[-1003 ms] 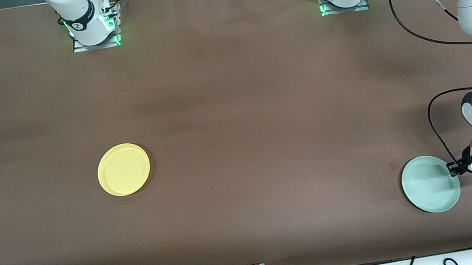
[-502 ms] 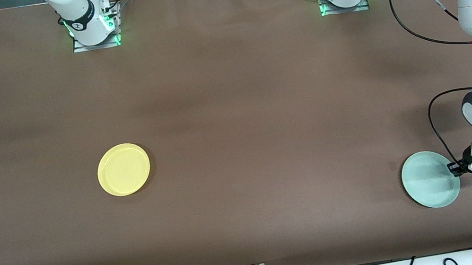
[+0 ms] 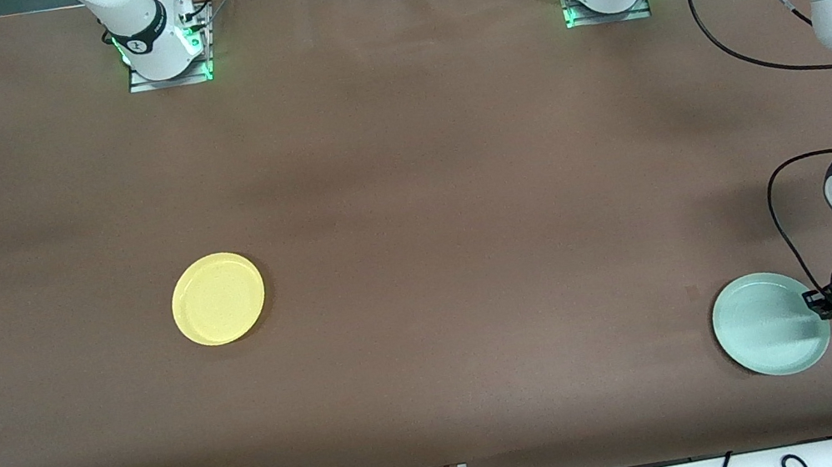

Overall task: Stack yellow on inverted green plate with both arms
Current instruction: 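Lower the left gripper and grasp the green plate's rim, then lift the green plate with the left gripper toward the table middle, then flip the green plate upside down and set it on the table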

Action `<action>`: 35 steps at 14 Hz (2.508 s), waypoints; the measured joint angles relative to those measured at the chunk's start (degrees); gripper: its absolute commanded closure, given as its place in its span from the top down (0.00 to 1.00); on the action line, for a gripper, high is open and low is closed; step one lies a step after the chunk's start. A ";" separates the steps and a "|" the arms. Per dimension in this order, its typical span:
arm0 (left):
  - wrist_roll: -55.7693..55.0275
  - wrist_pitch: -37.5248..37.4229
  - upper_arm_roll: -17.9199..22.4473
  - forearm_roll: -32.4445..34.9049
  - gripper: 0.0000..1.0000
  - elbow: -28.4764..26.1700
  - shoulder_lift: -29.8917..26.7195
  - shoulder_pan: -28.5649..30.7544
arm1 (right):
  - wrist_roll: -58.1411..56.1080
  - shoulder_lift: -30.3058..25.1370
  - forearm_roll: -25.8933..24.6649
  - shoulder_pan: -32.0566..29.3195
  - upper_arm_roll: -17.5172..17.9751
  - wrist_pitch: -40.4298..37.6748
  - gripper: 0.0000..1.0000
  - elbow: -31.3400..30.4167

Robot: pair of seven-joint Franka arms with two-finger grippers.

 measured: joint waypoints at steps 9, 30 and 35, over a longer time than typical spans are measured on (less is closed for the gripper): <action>-3.25 -15.11 -0.20 11.10 0.00 0.17 -11.31 -12.13 | 0.00 0.02 0.02 0.00 0.02 -0.01 1.00 0.00; -53.91 -56.95 -0.28 47.51 0.00 -1.34 -7.04 -70.10 | 0.00 0.02 0.05 0.05 0.11 0.04 1.00 0.02; -56.20 -59.78 3.85 52.88 0.00 -1.51 1.48 -79.76 | 0.00 0.04 0.05 -0.06 -0.26 0.03 1.00 0.01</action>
